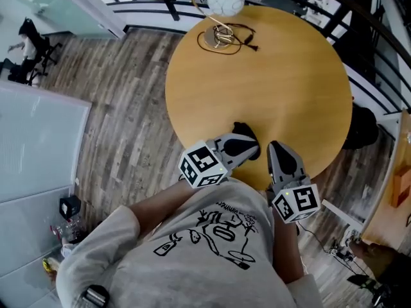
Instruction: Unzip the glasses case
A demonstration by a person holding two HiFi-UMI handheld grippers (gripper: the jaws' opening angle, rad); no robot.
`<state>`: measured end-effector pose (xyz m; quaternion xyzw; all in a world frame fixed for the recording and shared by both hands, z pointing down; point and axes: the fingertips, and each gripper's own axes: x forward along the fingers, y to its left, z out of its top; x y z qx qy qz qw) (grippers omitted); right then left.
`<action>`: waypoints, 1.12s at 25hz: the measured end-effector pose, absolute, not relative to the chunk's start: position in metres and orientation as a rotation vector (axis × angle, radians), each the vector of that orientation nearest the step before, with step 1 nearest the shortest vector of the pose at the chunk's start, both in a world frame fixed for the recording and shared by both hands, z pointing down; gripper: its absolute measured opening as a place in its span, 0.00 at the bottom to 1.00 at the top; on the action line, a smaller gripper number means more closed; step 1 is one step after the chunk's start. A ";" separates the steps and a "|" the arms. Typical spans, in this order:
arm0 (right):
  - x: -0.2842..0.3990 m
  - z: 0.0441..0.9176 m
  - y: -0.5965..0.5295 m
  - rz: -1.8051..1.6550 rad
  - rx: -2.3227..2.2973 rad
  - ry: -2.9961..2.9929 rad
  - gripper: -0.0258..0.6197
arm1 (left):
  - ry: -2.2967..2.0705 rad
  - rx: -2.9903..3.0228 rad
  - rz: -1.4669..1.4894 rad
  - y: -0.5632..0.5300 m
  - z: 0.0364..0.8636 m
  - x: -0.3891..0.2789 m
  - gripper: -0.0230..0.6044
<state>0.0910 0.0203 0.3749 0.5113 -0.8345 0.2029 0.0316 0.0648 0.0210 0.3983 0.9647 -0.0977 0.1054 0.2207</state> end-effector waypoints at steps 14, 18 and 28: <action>0.077 0.302 0.070 0.468 1.677 -2.631 0.08 | -0.477 2.755 -0.017 0.045 0.311 0.046 0.05; 0.075 0.303 0.070 0.446 1.677 -2.623 0.08 | -0.483 2.744 -0.005 0.045 0.315 0.047 0.05; 0.075 0.305 0.067 0.446 1.646 -2.628 0.08 | -0.477 2.753 0.025 0.046 0.317 0.049 0.05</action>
